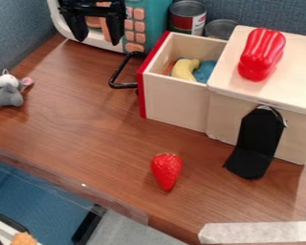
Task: Puts a yellow thing on the table
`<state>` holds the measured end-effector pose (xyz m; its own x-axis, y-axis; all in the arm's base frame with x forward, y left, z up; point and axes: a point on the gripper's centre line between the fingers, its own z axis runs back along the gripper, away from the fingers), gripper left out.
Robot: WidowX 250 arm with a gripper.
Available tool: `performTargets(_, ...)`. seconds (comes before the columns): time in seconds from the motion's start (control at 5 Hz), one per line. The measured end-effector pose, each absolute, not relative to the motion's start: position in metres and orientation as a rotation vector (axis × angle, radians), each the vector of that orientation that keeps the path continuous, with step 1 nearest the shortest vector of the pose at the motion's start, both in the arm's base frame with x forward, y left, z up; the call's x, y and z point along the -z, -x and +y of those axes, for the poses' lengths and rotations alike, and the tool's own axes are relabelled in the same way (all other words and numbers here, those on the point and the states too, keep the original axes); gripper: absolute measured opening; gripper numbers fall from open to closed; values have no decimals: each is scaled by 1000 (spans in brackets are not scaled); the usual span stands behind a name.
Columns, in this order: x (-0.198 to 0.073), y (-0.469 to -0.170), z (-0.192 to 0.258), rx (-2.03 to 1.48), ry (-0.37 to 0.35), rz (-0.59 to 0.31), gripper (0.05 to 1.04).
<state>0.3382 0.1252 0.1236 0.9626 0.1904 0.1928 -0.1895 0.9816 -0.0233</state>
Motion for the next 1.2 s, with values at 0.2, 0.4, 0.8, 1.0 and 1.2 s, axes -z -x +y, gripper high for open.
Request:
performTargets(0.2, -111, -338, 122, -196, 14, -164, 1001)
performTargets(0.4, -112, -345, 91, -169, 14, -191, 1001)
performTargets(0.8, -127, -376, 5, -120, 52, -235, 1001)
performTargets(1.0, -121, -387, -7, -155, 61, -234, 1001)
performTargets(1.2, -106, -392, -17, -197, 41, -199, 1001)
